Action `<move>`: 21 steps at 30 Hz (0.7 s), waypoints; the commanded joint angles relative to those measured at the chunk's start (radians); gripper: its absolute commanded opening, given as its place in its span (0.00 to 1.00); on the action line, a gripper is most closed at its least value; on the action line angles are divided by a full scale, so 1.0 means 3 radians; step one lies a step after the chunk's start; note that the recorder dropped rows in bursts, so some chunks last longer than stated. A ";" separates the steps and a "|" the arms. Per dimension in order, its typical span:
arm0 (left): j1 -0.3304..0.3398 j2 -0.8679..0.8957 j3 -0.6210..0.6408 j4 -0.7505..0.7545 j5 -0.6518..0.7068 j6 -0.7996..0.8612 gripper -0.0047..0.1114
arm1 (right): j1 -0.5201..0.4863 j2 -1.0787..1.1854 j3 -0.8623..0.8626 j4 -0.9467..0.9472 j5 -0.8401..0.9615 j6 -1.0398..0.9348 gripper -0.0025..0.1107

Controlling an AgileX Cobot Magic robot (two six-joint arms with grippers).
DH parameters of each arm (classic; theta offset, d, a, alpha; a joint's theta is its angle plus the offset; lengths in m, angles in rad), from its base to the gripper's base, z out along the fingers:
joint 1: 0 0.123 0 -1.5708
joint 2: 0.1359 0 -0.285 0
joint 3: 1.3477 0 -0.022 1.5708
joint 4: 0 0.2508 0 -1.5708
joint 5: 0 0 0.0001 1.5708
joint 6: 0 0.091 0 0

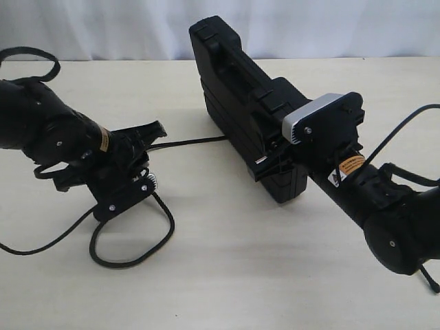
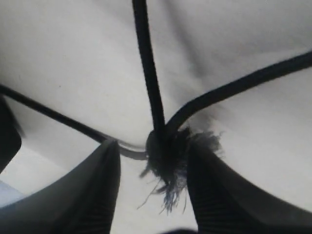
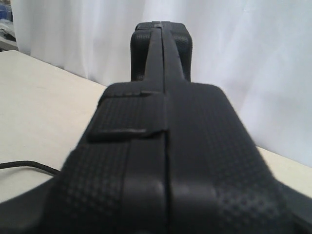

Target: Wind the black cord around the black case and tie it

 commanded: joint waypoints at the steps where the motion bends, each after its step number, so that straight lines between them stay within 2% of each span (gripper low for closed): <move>1: -0.0013 0.0213 0.0007 0.0032 0.0021 0.0020 0.42 | -0.0003 0.0035 0.0023 -0.0042 0.0257 0.0043 0.06; 10: -0.0161 0.0329 0.0007 0.0070 0.0060 0.0020 0.42 | -0.0003 0.0035 0.0023 -0.0042 0.0257 0.0043 0.06; 21: -0.0517 0.0410 0.0007 0.0070 0.0794 0.0033 0.42 | -0.0003 0.0035 0.0023 -0.0042 0.0257 0.0043 0.06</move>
